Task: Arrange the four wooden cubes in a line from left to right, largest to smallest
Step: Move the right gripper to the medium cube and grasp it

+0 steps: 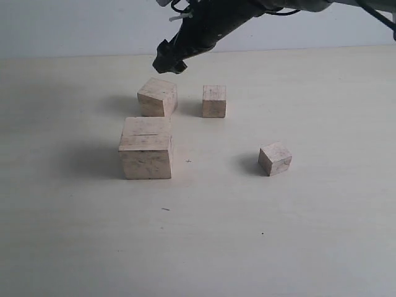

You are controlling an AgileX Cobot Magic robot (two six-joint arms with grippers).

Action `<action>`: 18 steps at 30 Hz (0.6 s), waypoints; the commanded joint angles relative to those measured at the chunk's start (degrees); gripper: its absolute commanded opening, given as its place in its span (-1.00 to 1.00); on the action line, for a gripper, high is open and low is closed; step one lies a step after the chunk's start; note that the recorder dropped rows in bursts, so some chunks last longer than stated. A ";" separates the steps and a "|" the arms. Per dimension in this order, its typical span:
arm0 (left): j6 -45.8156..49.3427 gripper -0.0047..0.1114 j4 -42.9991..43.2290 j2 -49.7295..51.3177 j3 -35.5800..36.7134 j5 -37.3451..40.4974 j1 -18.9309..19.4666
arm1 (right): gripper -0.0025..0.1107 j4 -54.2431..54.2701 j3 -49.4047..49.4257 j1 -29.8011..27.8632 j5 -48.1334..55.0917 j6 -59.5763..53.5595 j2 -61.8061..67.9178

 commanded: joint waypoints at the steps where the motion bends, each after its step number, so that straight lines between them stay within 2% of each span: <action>1: 0.07 -0.92 -0.38 -0.35 0.19 -0.64 -0.33 | 0.89 4.76 -0.36 -0.60 -0.35 -8.73 2.05; 7: 0.07 -0.92 -0.38 -0.35 0.19 -0.64 -0.33 | 0.89 15.05 -0.36 -0.60 0.65 -20.07 4.71; 14: 0.07 -0.92 -0.38 -0.35 0.19 -0.64 -0.33 | 0.89 17.81 -0.36 -0.60 -1.97 -24.56 7.33; 18: 0.07 -0.92 -0.38 -0.35 0.19 -0.64 -0.33 | 0.89 24.41 -0.36 -0.60 -2.27 -29.22 9.27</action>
